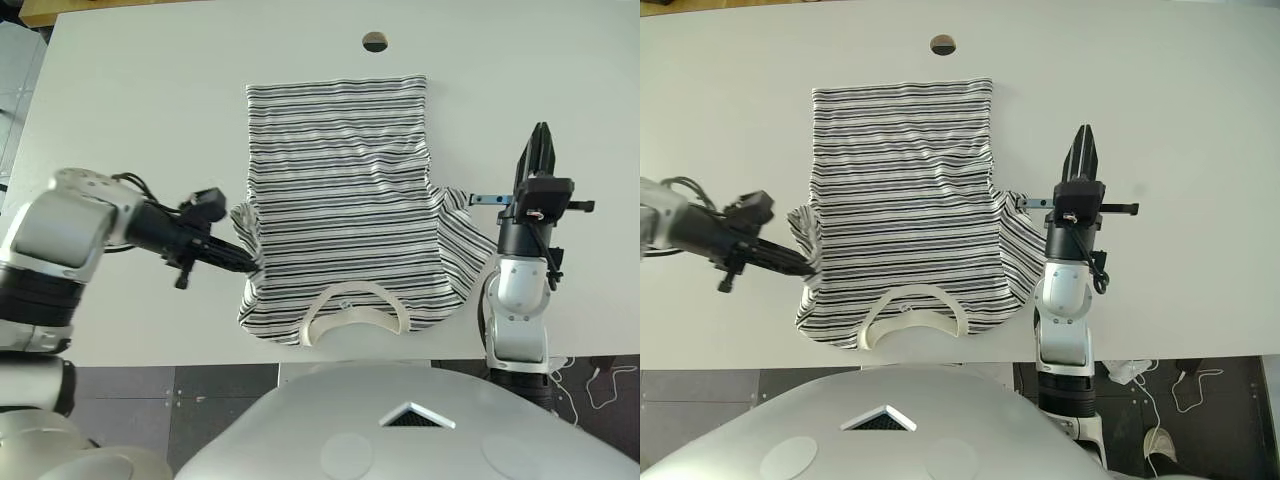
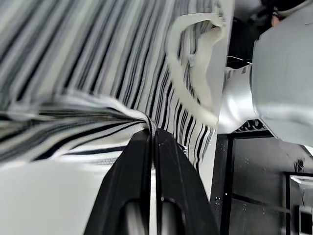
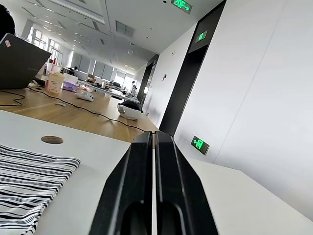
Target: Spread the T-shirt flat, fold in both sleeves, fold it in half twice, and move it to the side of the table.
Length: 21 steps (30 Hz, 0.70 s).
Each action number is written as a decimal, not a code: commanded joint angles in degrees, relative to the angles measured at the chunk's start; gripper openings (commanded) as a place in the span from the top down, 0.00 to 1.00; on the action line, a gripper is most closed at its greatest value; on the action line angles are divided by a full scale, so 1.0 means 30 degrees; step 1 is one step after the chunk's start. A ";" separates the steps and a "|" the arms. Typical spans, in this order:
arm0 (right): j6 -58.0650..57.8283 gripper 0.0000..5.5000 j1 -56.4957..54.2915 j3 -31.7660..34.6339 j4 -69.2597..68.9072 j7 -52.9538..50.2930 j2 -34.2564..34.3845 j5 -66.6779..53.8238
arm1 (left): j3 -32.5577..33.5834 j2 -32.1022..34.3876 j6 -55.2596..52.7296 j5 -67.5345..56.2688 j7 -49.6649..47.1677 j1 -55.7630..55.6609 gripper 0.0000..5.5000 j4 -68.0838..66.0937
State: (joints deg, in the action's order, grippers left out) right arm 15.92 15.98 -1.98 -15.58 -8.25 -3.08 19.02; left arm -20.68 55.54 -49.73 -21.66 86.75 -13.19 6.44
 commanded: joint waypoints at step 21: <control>-0.8459 0.64 0.9308 0.3823 -0.5049 1.1475 -0.7145 -0.6252 | 0.3783 -0.5840 -0.3970 -0.4310 -0.9154 0.1313 0.74 0.4873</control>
State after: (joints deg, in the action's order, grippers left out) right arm -7.53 42.87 9.99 -32.19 24.47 -23.58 1.33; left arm -12.84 38.57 -61.05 -32.77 61.38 -9.94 20.02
